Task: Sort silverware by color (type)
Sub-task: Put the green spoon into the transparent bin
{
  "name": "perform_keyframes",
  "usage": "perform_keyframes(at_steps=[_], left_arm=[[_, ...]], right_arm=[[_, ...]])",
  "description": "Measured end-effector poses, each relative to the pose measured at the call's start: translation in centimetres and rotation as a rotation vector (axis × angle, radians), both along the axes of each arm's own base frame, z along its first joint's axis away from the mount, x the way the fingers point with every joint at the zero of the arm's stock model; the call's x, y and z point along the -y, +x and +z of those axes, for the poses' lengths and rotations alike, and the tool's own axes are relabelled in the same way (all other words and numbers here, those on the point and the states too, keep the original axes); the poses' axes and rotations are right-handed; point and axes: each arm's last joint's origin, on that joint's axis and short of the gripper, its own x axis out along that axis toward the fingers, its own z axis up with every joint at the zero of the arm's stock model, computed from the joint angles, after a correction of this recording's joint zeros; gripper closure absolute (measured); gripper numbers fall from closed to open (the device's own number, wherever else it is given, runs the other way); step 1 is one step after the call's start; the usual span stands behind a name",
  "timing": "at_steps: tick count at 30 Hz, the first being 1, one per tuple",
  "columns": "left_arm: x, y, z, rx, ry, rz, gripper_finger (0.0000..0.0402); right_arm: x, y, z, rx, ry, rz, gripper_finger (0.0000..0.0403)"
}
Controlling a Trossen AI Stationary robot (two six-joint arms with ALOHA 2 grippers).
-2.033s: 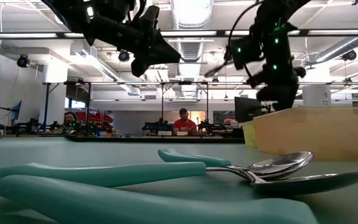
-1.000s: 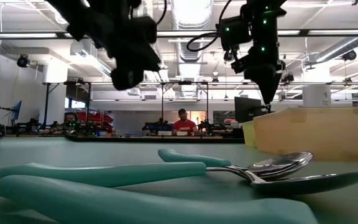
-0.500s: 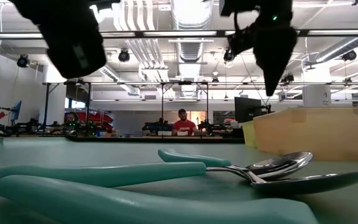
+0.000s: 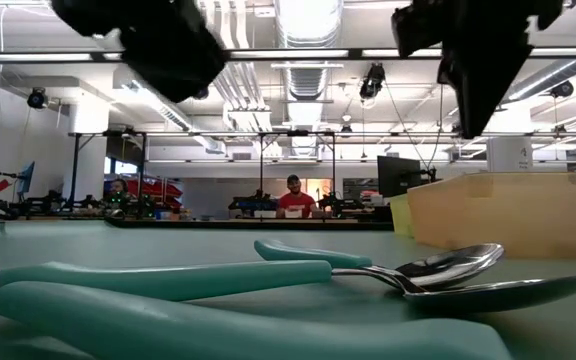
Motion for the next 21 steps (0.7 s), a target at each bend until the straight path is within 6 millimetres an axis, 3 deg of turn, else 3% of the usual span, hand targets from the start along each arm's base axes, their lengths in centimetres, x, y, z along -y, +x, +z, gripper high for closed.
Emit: perform_keyframes(at_steps=[4, 8, 12, 15, 21], left_arm=[[0.6, 1.9, -0.3, 0.017, 0.284, -0.209, 0.0263], [1.2, 4.3, -1.4, -0.073, 0.43, -0.304, 0.0263], [1.9, 6.6, -2.7, -0.172, 0.423, -0.368, 0.0263], [1.5, 7.0, -3.3, -0.247, 0.34, -0.415, 0.0263], [1.8, 7.3, -3.2, -0.197, 0.353, -0.384, 0.0263]], right_arm=[[-1.1, -0.3, 0.2, 0.004, 0.003, 0.035, 0.0272], [-1.7, -0.4, 0.4, 0.014, 0.009, 0.02, 0.0275], [-1.7, -0.5, 0.4, 0.009, 0.011, -0.022, 0.0274], [-1.7, -0.5, 0.4, 0.011, 0.015, -0.043, 0.0273], [-1.8, -0.5, 0.4, 0.013, 0.015, -0.04, 0.0277]])
